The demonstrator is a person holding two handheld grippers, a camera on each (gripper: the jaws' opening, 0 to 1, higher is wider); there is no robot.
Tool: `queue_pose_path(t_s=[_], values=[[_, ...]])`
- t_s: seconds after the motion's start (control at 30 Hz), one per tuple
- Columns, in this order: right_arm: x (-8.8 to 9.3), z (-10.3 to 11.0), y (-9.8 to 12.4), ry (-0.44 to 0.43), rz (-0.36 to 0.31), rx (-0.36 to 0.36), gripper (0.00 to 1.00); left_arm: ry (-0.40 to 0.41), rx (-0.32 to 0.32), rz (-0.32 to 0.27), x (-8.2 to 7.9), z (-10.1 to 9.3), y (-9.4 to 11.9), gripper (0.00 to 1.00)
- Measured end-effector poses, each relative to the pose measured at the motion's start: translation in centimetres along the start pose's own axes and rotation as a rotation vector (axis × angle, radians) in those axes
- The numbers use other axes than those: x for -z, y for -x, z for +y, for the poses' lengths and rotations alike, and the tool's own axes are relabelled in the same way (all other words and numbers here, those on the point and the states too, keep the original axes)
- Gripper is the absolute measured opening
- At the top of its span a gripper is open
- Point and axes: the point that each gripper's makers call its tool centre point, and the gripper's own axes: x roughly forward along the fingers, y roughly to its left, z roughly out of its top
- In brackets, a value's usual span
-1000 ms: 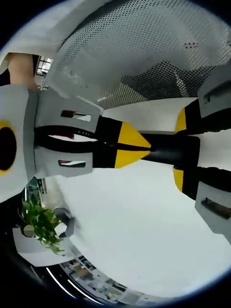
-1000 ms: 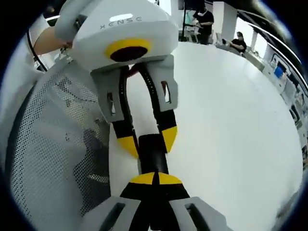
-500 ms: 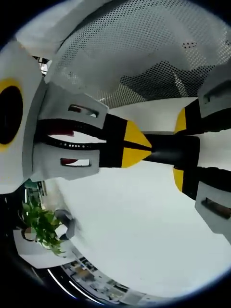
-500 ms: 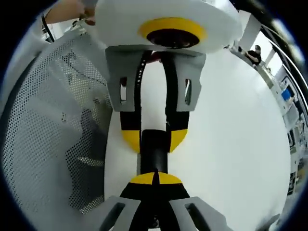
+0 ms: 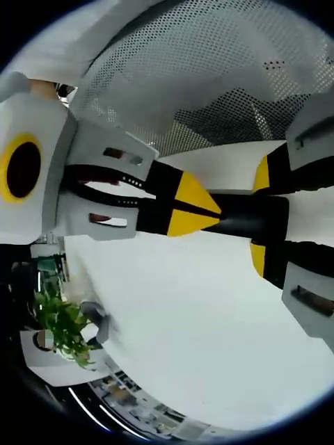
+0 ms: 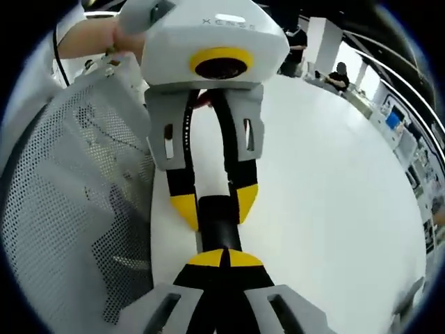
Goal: Press the specified remote control buttons in sequence, fully releasing each button before pressing the next.
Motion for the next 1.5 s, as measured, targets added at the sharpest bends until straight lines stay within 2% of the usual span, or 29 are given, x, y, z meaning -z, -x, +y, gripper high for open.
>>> queue_pose_path(t_s=[0.03,0.07,0.1,0.17,0.27,0.33,0.37,0.4,0.43,0.53,0.57,0.6,0.63,0.7,0.73,0.77,0.8,0.83,0.93,1.07,1.13,1.17,1.2,1.3,1.37,1.43,1.5], values=[[0.0,0.0,0.0,0.047,0.013,-0.010,0.00,0.001,0.000,0.000,0.0,0.0,0.0,0.25],[0.0,0.1,0.0,0.131,0.030,-0.022,0.00,0.001,0.000,-0.001,0.0,0.0,0.0,0.25],[0.0,0.2,-0.1,0.161,0.040,-0.027,0.00,0.001,0.000,-0.001,0.0,0.0,0.0,0.25],[0.0,0.3,-0.1,0.276,0.066,-0.048,0.00,0.000,0.002,-0.002,0.0,0.0,0.0,0.25],[0.0,0.4,-0.3,0.385,0.104,-0.078,0.00,-0.006,0.007,-0.001,0.0,0.0,0.0,0.25],[-0.1,0.4,-0.4,0.394,0.111,-0.107,0.00,-0.011,0.010,0.001,0.0,0.0,0.0,0.25],[-0.1,0.2,-0.3,0.364,0.109,-0.118,0.00,-0.013,0.011,0.001,0.0,0.0,0.0,0.25],[-0.1,0.3,-0.3,0.272,0.105,-0.143,0.00,-0.016,0.012,0.002,0.0,0.0,0.0,0.25],[-0.1,0.2,-0.3,0.262,0.097,-0.155,0.00,-0.015,0.012,0.003,0.0,0.0,0.0,0.25],[-0.2,0.1,-0.2,0.197,0.063,-0.133,0.00,-0.013,0.011,0.004,0.0,0.0,0.0,0.25],[-0.2,0.1,-0.2,0.178,0.044,-0.125,0.00,-0.014,0.010,0.003,0.0,0.0,0.0,0.25],[-0.3,0.1,-0.1,0.127,-0.016,-0.112,0.00,-0.009,0.007,0.002,0.0,0.0,0.0,0.25],[-0.3,0.1,-0.1,0.108,-0.031,-0.112,0.00,-0.008,0.006,0.001,0.0,0.0,0.0,0.25],[-0.2,0.3,0.3,-0.025,-0.074,-0.126,0.01,-0.006,0.004,-0.007,0.1,0.0,0.1,0.25],[-0.1,0.6,0.4,-0.040,-0.081,-0.148,0.08,-0.004,0.005,-0.010,0.1,0.0,0.1,0.25],[0.6,0.3,0.4,-0.061,-0.067,-0.126,0.20,-0.005,0.006,-0.013,0.1,0.0,0.1,0.25],[1.2,-0.2,0.5,-0.066,-0.054,-0.092,0.26,-0.007,0.007,-0.013,0.1,0.0,0.1,0.25],[1.5,-0.1,0.6,-0.055,-0.055,-0.102,0.28,-0.008,0.009,-0.015,0.1,0.0,0.1,0.25],[2.2,0.3,0.7,-0.091,-0.062,-0.135,0.29,-0.005,0.012,-0.019,0.1,0.0,0.1,0.25],[2.7,0.0,0.8,-0.162,-0.083,-0.095,0.32,-0.001,0.001,-0.029,0.0,0.0,0.1,0.25],[3.7,0.1,0.9,-0.142,-0.045,-0.088,0.27,0.003,-0.004,-0.038,0.0,0.0,0.1,0.25],[3.8,-0.5,1.1,-0.084,-0.048,-0.045,0.24,0.003,-0.004,-0.040,0.0,0.0,0.1,0.25],[4.1,-0.3,1.1,-0.092,-0.036,-0.042,0.23,0.004,-0.005,-0.044,0.0,0.0,0.1,0.25],[4.2,-0.1,1.1,-0.101,-0.057,-0.038,0.23,0.004,-0.005,-0.050,0.0,0.0,0.1,0.25],[4.2,-0.1,1.0,-0.068,-0.059,-0.016,0.23,0.006,-0.006,-0.057,0.0,0.0,0.1,0.25],[4.1,0.2,1.1,-0.071,-0.055,-0.016,0.22,0.066,-0.006,-0.107,-0.2,0.0,0.1,0.26],[4.1,0.2,1.1,-0.084,-0.058,-0.009,0.22,0.176,-0.007,-0.159,-0.4,0.2,0.2,0.27]])
